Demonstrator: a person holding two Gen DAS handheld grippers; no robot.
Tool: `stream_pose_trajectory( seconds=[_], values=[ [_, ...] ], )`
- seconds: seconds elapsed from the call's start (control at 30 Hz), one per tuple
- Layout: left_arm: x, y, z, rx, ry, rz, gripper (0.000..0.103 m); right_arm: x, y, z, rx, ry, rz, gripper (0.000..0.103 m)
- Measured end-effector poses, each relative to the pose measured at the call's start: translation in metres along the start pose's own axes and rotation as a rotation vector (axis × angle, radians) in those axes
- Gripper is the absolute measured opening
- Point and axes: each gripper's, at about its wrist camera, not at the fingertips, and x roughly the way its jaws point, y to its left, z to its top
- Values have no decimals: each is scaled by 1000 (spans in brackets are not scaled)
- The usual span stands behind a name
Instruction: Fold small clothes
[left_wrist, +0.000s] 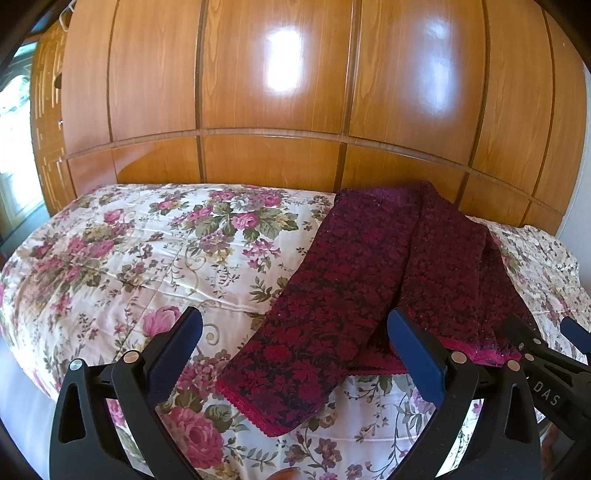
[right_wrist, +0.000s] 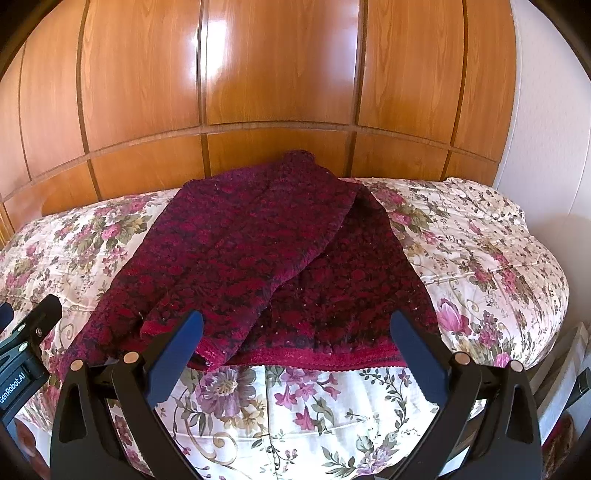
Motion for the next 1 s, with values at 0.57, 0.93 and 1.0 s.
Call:
stream_pose_trajectory(
  seconds=[0.57, 0.93, 1.0],
  values=[
    [-1, -3, 0, 0, -1, 1, 99, -3, 1, -1, -5, 3, 3, 101],
    [0, -1, -3, -3, 5, 2, 99, 3, 2, -4, -9, 19, 10, 101],
    [2, 1, -4, -4, 11, -1, 99, 4, 2, -5, -7, 23, 12, 101]
  ],
)
